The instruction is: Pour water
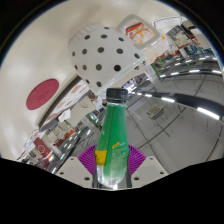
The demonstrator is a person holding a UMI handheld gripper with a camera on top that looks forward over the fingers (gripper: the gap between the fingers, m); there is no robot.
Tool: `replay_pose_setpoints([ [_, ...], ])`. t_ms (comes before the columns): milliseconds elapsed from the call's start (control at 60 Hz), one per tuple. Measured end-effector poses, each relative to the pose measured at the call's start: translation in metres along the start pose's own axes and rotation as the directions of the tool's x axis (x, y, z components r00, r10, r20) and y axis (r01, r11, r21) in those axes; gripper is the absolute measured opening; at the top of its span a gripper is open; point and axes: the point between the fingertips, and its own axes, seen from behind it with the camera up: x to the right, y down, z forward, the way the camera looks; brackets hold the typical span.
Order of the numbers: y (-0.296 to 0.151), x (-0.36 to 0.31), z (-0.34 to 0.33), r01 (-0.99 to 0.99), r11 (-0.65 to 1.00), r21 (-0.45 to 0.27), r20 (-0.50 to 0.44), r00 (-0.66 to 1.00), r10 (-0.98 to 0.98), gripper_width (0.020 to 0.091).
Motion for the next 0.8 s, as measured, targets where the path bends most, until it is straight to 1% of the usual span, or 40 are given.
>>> replay_pose_setpoints([
  [117,-0.003,-0.002,0.001,0.005,1.0,0.014,0.006,1.0,-0.005,0.0377],
  [200,-0.002,-0.004,0.002,-0.052,0.998,0.026,0.012,0.999,0.052,0.0379],
  [250,0.0,-0.004,0.005,-0.144,0.989,0.035,0.023,0.989,0.144,0.0379],
  [300,0.005,-0.005,0.008,-0.342,0.939,0.026,0.052,0.939,0.34,0.0378],
  [333,0.009,-0.006,0.009,-0.525,0.851,0.002,0.075,0.849,0.523,0.038],
  [367,0.017,-0.008,0.011,-0.709,0.705,-0.017,0.107,0.7,0.707,0.038],
  [400,0.022,-0.013,0.013,-0.863,0.501,-0.062,0.127,0.491,0.862,0.0379],
  [433,0.025,-0.021,0.014,-0.959,0.256,-0.12,0.137,0.239,0.961,0.0378],
  [467,0.022,-0.029,0.013,-0.982,-0.008,-0.189,0.132,-0.033,0.991,0.0378],
  [483,0.019,-0.035,0.013,-0.967,-0.136,-0.217,0.14,-0.168,0.976,0.0379],
  [500,0.01,-0.033,0.009,-0.938,-0.251,-0.241,0.127,-0.287,0.949,0.038],
  [517,0.014,-0.046,0.01,-0.9,-0.35,-0.262,0.151,-0.396,0.906,0.0378],
  [533,0.008,-0.051,0.01,-0.85,-0.44,-0.288,0.159,-0.496,0.854,0.0377],
  [550,0.002,-0.053,0.009,-0.798,-0.515,-0.314,0.159,-0.579,0.8,0.038],
  [567,-0.014,-0.051,0.008,-0.741,-0.579,-0.339,0.147,-0.65,0.746,0.038],
  [600,-0.013,-0.062,0.004,-0.655,-0.66,-0.368,0.131,-0.739,0.66,0.0379],
  [633,-0.013,-0.073,0.002,-0.594,-0.705,-0.387,0.113,-0.79,0.603,0.0378],
  [650,-0.039,-0.064,0.004,-0.573,-0.723,-0.387,0.1,-0.805,0.585,0.0378],
  [667,-0.027,-0.081,0.003,-0.567,-0.726,-0.389,0.103,-0.81,0.578,0.0378],
  [700,-0.033,-0.086,0.001,-0.562,-0.725,-0.397,0.104,-0.813,0.573,0.0379],
  [717,-0.025,-0.096,-0.002,-0.565,-0.719,-0.405,0.102,-0.81,0.578,0.0378],
  [750,-0.026,-0.106,-0.003,-0.574,-0.711,-0.407,0.101,-0.802,0.589,0.0379],
  [767,-0.05,-0.096,0.001,-0.576,-0.709,-0.407,0.102,-0.8,0.592,0.0379],
  [800,-0.053,-0.1,-0.002,-0.582,-0.701,-0.412,0.115,-0.797,0.594,0.0379],
])
